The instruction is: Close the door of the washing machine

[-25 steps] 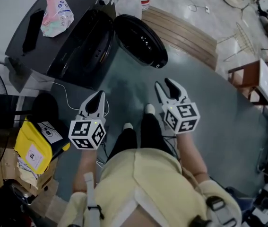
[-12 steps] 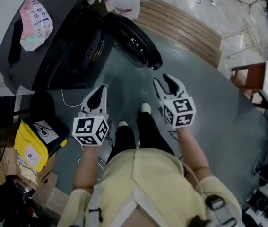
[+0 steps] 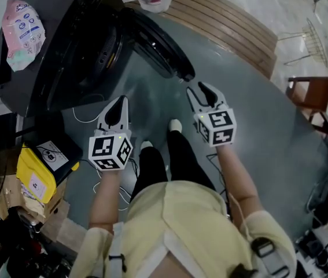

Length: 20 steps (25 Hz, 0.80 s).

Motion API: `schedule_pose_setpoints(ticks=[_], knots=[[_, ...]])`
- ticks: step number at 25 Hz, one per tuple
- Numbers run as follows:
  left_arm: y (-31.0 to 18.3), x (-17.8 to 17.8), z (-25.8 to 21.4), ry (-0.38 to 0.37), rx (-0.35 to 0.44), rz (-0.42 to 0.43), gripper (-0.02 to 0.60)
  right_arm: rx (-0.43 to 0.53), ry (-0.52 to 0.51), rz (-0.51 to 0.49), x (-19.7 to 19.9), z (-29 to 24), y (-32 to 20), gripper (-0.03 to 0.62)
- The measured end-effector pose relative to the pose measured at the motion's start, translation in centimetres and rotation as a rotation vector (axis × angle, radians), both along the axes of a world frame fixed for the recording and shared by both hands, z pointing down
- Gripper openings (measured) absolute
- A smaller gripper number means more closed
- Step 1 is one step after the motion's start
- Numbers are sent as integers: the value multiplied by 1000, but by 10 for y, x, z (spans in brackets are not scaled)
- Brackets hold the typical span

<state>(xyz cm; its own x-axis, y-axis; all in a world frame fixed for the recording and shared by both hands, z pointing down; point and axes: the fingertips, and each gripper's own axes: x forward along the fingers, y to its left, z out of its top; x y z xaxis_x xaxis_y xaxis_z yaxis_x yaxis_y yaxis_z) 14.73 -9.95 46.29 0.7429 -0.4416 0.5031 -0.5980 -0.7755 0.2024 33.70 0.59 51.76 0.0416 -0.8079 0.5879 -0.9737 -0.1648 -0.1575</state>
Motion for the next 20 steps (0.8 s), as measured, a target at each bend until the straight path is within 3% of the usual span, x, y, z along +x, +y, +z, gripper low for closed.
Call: schedule_pose_setpoints(ticks=[20], knots=[[-36, 27, 57, -84, -29, -81, 9, -127, 60, -101, 44, 83, -51, 130]])
